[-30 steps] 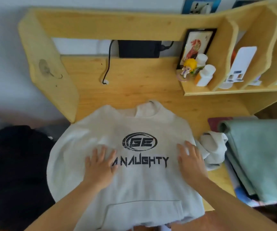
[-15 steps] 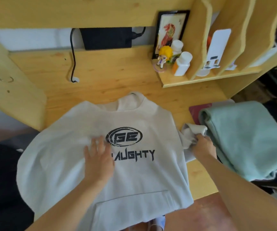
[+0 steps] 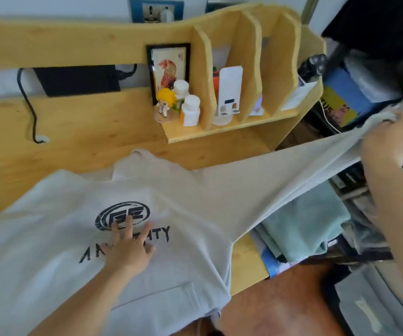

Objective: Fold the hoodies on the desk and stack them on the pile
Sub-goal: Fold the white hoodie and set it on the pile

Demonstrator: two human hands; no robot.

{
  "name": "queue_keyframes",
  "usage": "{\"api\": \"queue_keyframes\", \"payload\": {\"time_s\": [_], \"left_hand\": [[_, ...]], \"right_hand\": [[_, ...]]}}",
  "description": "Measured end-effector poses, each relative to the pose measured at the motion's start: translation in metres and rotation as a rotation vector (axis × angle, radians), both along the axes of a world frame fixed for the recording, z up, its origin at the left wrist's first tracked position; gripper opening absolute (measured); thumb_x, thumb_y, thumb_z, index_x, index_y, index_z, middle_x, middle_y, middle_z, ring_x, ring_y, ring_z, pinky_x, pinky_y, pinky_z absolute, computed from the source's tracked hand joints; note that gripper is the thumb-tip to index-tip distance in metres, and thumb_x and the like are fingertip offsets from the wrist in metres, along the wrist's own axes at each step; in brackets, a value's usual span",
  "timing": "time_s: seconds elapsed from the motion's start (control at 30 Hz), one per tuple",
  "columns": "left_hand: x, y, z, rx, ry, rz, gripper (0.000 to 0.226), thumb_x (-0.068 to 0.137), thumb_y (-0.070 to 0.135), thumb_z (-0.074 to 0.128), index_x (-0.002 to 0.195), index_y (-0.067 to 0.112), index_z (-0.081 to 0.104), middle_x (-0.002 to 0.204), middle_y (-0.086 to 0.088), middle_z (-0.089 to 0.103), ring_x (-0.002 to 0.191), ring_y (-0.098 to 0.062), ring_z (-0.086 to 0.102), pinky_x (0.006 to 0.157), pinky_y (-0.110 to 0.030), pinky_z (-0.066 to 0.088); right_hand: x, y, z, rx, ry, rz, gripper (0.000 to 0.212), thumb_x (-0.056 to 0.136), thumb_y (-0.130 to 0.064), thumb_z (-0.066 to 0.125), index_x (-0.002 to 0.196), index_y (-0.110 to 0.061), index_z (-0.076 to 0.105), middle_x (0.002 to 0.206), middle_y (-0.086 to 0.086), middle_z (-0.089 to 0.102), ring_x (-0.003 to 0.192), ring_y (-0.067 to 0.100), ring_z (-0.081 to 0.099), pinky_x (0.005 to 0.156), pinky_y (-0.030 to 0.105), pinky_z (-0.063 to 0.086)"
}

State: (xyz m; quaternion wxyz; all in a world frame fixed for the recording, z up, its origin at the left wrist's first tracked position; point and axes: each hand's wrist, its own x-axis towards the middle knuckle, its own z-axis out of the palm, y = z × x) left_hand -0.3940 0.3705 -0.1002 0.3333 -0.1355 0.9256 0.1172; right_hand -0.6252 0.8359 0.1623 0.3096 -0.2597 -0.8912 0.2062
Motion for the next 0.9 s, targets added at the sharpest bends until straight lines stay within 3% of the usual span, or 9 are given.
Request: {"api": "queue_keyframes", "payload": {"time_s": [0.07,0.13,0.17,0.27,0.43,0.57,0.67,0.77,0.9], "left_hand": [[-0.006,0.01,0.001,-0.023,-0.028,0.062,0.064,0.1,0.061,0.024,0.154,0.057,-0.011,0.165,0.0,-0.033,0.152,-0.041,-0.025,0.119,-0.071,0.013],[-0.009,0.024,0.003,-0.067,-0.056,0.119,0.065,0.102,0.055,0.024,0.156,0.053,-0.013,0.165,-0.002,-0.033,0.152,-0.043,-0.021,0.12,-0.069,0.013],[-0.01,0.033,0.005,-0.09,-0.058,0.149,0.067,0.102,0.052,0.024,0.157,0.049,-0.014,0.165,-0.004,-0.033,0.153,-0.044,-0.019,0.12,-0.068,0.014],[-0.01,0.071,0.01,-0.13,0.044,0.168,0.074,0.104,0.047,0.033,0.16,0.036,-0.013,0.167,-0.007,-0.026,0.154,-0.043,-0.009,0.121,-0.062,0.02],[-0.008,0.105,-0.001,-0.03,0.063,0.14,0.073,0.102,0.055,0.036,0.158,0.047,-0.01,0.17,0.003,-0.014,0.155,-0.036,-0.005,0.116,-0.063,0.031],[-0.012,0.107,-0.002,-0.046,-0.026,0.178,0.073,0.101,0.06,0.034,0.159,0.047,-0.008,0.169,0.006,-0.018,0.156,-0.034,-0.012,0.116,-0.067,0.024],[-0.017,0.111,0.002,-0.033,-0.05,0.189,0.078,0.098,0.066,0.039,0.158,0.048,-0.009,0.168,0.006,-0.022,0.155,-0.035,-0.014,0.116,-0.069,0.023],[-0.028,0.113,0.01,-0.029,-0.059,0.206,0.08,0.097,0.07,0.037,0.158,0.05,-0.01,0.168,0.007,-0.023,0.155,-0.036,-0.012,0.116,-0.07,0.024],[-0.05,0.118,0.011,-0.044,-0.056,0.21,0.084,0.09,0.078,0.038,0.154,0.056,-0.013,0.168,0.002,-0.02,0.154,-0.042,-0.006,0.113,-0.07,0.025]], "right_hand": [[-0.012,0.027,-0.026,0.119,-0.304,-0.083,0.052,0.09,-0.03,0.044,0.136,-0.011,0.056,0.142,0.026,0.041,0.129,0.048,0.037,0.108,0.052,0.037],[0.001,0.033,-0.061,0.173,-0.598,-0.041,0.044,0.094,-0.02,0.053,0.136,-0.023,0.061,0.155,0.019,0.029,0.137,0.042,0.026,0.116,0.052,0.024],[0.011,0.032,-0.077,0.106,-0.622,0.004,0.046,0.094,-0.014,0.054,0.137,-0.028,0.061,0.159,0.015,0.024,0.138,0.041,0.024,0.116,0.05,0.022],[0.053,0.02,-0.123,-0.208,-0.51,0.094,0.048,0.094,-0.01,0.05,0.141,-0.019,0.052,0.155,0.016,0.026,0.134,0.041,0.032,0.107,0.049,0.034],[0.072,0.017,-0.157,-1.131,-0.387,-0.216,0.055,0.087,-0.036,0.067,0.132,-0.01,0.047,0.121,0.012,0.059,0.097,0.03,0.064,0.084,0.044,0.06],[0.035,0.032,-0.15,-1.545,-0.254,-0.139,0.036,0.096,-0.014,0.065,0.129,-0.016,0.053,0.122,0.008,0.061,0.097,0.026,0.062,0.085,0.041,0.055],[0.002,0.04,-0.122,-1.361,-0.15,0.031,0.055,0.099,-0.013,0.058,0.15,-0.015,0.037,0.129,0.008,0.053,0.104,0.023,0.059,0.094,0.043,0.055],[-0.033,0.054,-0.112,-1.267,-0.074,0.069,0.063,0.1,-0.011,0.052,0.157,-0.019,0.025,0.125,0.008,0.051,0.102,0.024,0.058,0.087,0.045,0.055],[-0.031,0.066,-0.156,-1.043,-0.372,-0.027,0.058,0.094,-0.008,0.049,0.15,-0.009,0.038,0.136,0.013,0.053,0.113,0.029,0.059,0.089,0.044,0.054]]}}
